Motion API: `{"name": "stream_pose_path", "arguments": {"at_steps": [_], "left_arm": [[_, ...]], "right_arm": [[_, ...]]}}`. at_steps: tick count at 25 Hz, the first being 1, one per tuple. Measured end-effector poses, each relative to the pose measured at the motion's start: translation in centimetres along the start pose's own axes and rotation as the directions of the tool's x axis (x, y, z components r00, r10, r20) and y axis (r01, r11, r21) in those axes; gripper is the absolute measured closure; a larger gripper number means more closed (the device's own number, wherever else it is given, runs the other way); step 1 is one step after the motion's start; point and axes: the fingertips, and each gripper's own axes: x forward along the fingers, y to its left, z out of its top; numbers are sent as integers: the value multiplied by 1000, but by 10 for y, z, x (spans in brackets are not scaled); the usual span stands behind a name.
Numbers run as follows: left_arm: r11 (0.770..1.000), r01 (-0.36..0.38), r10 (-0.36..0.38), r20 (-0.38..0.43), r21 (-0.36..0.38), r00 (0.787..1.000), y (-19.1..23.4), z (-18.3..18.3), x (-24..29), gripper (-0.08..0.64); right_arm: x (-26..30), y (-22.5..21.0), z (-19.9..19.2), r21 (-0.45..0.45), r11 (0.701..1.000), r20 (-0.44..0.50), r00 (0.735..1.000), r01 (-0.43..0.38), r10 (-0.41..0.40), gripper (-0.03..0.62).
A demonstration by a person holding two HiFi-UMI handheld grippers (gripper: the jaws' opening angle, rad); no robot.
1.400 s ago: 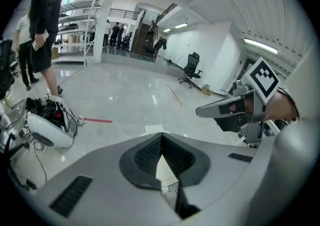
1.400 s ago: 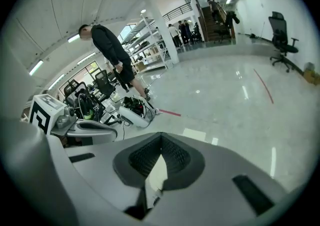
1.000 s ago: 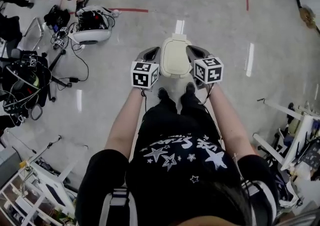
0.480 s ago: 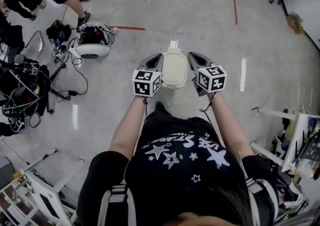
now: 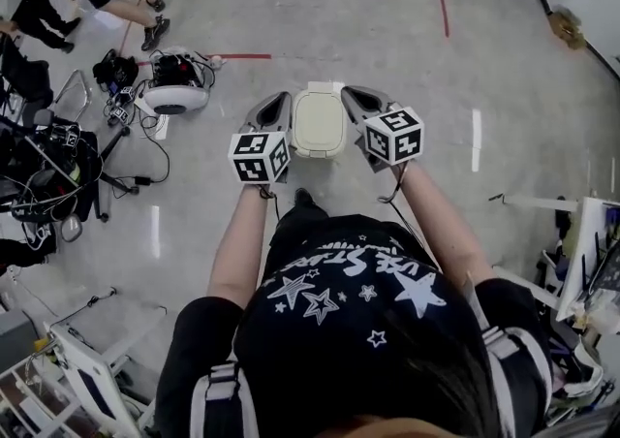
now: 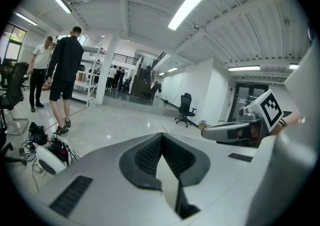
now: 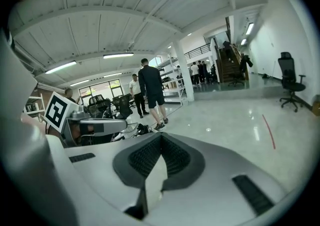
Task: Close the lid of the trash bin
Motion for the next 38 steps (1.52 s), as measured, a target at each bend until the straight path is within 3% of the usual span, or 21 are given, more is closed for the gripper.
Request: {"name": "stream_pose_path", "arguments": {"at_steps": [10, 24, 32, 38], "left_arm": [[997, -77, 78, 64, -12, 995, -101, -28, -48, 549], [981, -188, 191, 150, -38, 970, -204, -67, -151, 549], [976, -216, 219, 195, -34, 956, -225, -66, -187, 549], [977, -208, 215, 188, -56, 959, -225, -77, -218, 549]], "right_arm": [[-93, -3, -42, -27, 993, 42, 992, -115, 116, 597], [-204, 53, -82, -117, 952, 49, 956, -281, 288, 597], [-234, 67, -97, -140, 947, 46, 954, -287, 296, 597], [-240, 87, -102, -125, 957, 38, 962, -263, 270, 597]]}}
